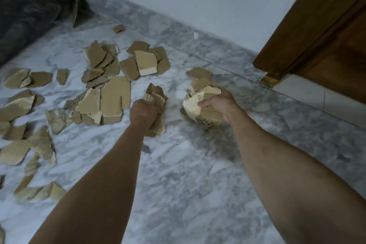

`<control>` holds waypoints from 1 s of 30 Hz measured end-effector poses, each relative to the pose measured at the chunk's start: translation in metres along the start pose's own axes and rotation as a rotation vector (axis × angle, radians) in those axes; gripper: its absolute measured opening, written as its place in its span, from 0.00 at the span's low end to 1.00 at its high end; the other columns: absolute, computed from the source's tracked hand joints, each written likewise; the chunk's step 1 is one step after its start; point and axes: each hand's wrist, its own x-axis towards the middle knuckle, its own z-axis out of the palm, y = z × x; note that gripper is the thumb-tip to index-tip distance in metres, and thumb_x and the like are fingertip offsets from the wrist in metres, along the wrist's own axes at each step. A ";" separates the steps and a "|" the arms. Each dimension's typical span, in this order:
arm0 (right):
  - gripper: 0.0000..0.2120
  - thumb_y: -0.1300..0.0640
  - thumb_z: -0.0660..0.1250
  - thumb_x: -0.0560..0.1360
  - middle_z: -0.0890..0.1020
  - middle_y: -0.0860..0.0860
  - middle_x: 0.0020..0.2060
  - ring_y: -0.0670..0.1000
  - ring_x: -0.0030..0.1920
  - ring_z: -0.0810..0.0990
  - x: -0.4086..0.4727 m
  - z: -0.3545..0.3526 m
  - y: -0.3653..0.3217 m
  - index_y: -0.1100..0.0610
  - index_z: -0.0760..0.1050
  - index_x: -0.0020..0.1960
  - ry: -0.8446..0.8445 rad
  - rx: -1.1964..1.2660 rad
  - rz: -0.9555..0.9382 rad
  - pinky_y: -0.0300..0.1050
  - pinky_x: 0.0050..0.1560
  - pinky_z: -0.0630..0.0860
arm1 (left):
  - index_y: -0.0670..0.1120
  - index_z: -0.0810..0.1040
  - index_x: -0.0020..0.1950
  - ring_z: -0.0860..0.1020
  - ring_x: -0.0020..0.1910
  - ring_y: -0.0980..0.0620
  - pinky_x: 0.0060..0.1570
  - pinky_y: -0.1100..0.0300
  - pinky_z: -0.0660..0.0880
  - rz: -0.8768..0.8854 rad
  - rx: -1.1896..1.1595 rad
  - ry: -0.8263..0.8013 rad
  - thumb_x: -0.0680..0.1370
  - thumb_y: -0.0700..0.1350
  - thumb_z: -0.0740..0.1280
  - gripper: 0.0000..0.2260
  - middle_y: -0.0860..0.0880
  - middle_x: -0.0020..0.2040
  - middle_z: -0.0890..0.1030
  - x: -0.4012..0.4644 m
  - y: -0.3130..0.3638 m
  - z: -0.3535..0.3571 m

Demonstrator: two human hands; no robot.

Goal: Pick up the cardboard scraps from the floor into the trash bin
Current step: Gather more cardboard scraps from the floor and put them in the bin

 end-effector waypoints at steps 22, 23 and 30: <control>0.53 0.60 0.85 0.56 0.74 0.51 0.69 0.55 0.67 0.73 0.044 0.023 -0.036 0.57 0.63 0.75 -0.091 -0.196 0.067 0.53 0.68 0.72 | 0.42 0.80 0.61 0.80 0.56 0.40 0.47 0.56 0.72 -0.058 0.196 -0.076 0.69 0.51 0.78 0.24 0.41 0.57 0.82 0.018 0.010 -0.012; 0.50 0.61 0.85 0.55 0.76 0.51 0.66 0.55 0.64 0.76 0.049 0.019 -0.044 0.57 0.66 0.73 -0.080 -0.154 0.035 0.54 0.66 0.75 | 0.43 0.80 0.61 0.80 0.57 0.40 0.50 0.54 0.74 -0.080 0.156 -0.095 0.64 0.53 0.80 0.29 0.42 0.57 0.82 0.015 0.011 -0.016; 0.43 0.63 0.82 0.64 0.78 0.56 0.64 0.54 0.62 0.77 0.090 0.020 -0.081 0.58 0.65 0.74 -0.163 -0.437 -0.016 0.39 0.55 0.71 | 0.50 0.83 0.58 0.81 0.55 0.44 0.55 0.49 0.77 -0.080 0.048 -0.041 0.56 0.57 0.73 0.31 0.46 0.53 0.85 0.020 0.000 -0.014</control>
